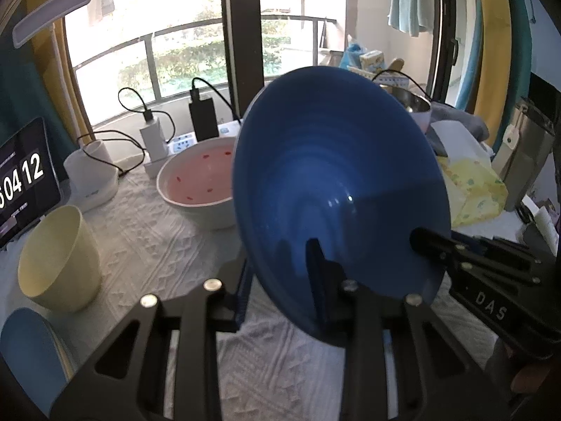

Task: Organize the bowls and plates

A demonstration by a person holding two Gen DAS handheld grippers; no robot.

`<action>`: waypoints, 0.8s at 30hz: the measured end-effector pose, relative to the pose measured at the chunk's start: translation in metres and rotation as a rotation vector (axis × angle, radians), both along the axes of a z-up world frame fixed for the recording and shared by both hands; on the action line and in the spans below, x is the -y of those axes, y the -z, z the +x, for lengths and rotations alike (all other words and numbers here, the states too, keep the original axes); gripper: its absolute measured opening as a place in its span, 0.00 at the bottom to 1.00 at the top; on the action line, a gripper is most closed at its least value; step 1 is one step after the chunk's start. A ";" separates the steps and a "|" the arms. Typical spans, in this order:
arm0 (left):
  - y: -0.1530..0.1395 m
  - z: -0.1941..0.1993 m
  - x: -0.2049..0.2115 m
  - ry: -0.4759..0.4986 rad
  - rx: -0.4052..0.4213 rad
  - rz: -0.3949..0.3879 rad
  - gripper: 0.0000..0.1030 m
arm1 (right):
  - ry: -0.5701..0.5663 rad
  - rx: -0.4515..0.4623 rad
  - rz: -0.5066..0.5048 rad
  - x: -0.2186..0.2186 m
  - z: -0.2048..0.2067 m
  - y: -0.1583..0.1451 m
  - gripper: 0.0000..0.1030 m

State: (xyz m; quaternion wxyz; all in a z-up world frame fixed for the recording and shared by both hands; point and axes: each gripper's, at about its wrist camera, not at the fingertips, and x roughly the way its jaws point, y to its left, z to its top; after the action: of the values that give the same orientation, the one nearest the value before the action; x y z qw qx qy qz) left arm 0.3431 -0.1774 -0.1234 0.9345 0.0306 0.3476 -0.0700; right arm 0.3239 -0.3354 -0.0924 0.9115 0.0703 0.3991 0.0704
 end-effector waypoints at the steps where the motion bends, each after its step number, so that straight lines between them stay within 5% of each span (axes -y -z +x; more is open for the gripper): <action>1: -0.001 -0.002 -0.001 0.000 0.002 -0.002 0.29 | 0.000 0.002 0.000 0.000 0.000 -0.001 0.18; 24: -0.021 -0.063 -0.035 -0.003 0.019 -0.048 0.29 | -0.019 0.031 -0.012 -0.024 -0.046 -0.026 0.18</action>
State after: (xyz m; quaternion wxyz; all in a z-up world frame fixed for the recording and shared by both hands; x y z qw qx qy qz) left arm 0.2805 -0.1427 -0.1021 0.9384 0.0084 0.3368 -0.0766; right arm 0.2775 -0.3118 -0.0665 0.9173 0.0600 0.3858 0.0776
